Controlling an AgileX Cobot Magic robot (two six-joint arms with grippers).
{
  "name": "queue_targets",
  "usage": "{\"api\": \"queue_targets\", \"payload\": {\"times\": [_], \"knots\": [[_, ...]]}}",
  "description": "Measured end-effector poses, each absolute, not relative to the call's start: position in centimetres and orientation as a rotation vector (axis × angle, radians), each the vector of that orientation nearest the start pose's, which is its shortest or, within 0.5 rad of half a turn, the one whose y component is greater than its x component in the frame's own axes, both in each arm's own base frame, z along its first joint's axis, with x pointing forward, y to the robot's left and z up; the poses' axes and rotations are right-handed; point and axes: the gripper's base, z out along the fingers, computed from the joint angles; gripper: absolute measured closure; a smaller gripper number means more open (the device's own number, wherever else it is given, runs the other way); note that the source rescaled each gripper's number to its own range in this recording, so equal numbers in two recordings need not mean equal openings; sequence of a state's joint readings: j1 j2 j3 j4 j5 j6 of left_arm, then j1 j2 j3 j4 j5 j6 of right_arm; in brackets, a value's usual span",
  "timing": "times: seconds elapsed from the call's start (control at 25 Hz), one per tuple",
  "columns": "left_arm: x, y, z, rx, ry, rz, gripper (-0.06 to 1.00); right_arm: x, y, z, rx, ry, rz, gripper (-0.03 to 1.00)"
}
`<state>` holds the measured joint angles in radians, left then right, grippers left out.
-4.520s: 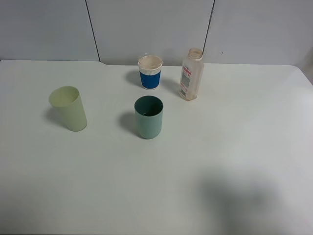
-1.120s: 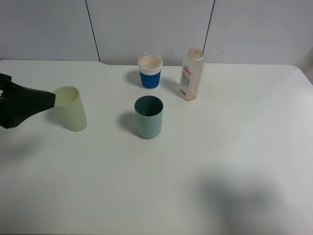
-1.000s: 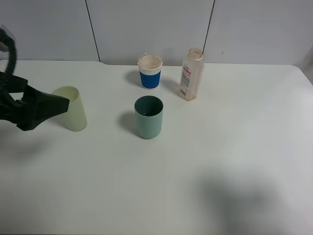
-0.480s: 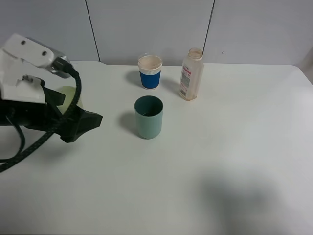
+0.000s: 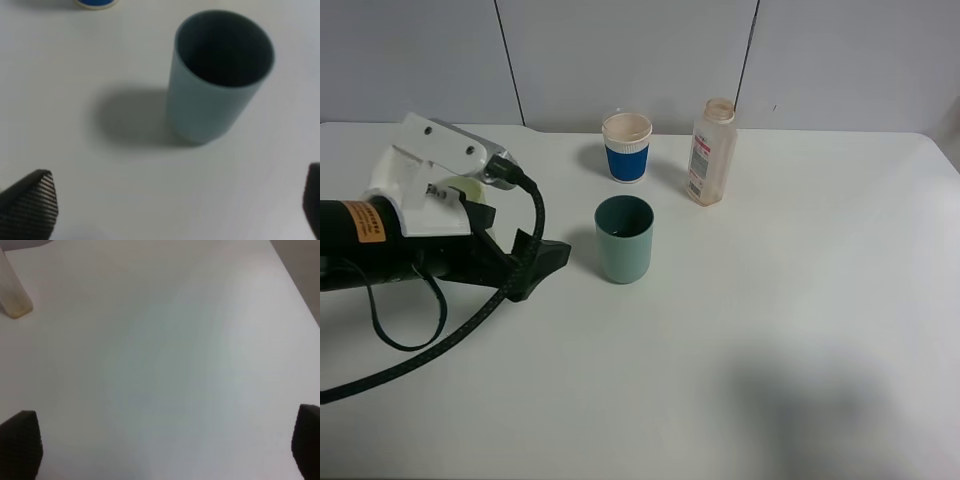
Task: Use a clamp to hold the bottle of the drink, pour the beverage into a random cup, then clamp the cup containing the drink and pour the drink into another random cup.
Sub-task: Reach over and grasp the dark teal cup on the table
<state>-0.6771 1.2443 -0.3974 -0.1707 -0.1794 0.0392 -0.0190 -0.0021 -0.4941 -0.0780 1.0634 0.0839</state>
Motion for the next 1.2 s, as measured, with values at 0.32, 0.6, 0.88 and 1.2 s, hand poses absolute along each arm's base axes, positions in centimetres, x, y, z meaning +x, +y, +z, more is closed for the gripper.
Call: {"api": "queue_targets", "payload": {"times": [0.32,0.6,0.88,1.2], "knots": [[18.3,-14.2,17.7,0.591,2.108,-0.401,-0.06,-0.5,-0.6,27.6,0.109,2.046,-0.053,-0.03],[19.5,-15.1,15.7,0.609,2.078,-0.386,-0.06,-0.5,-0.6,27.6,0.109,2.046,-0.053,-0.03],[18.5,-15.1,13.5,0.627,2.013,-0.401,-0.06,-0.5,-0.6,27.6,0.109,2.046,-0.053,-0.03],[18.4,-15.1,12.3,0.618,1.928,-0.423,-0.06,-0.5,-0.6,27.6,0.109,2.046,-0.053,-0.03]]}}
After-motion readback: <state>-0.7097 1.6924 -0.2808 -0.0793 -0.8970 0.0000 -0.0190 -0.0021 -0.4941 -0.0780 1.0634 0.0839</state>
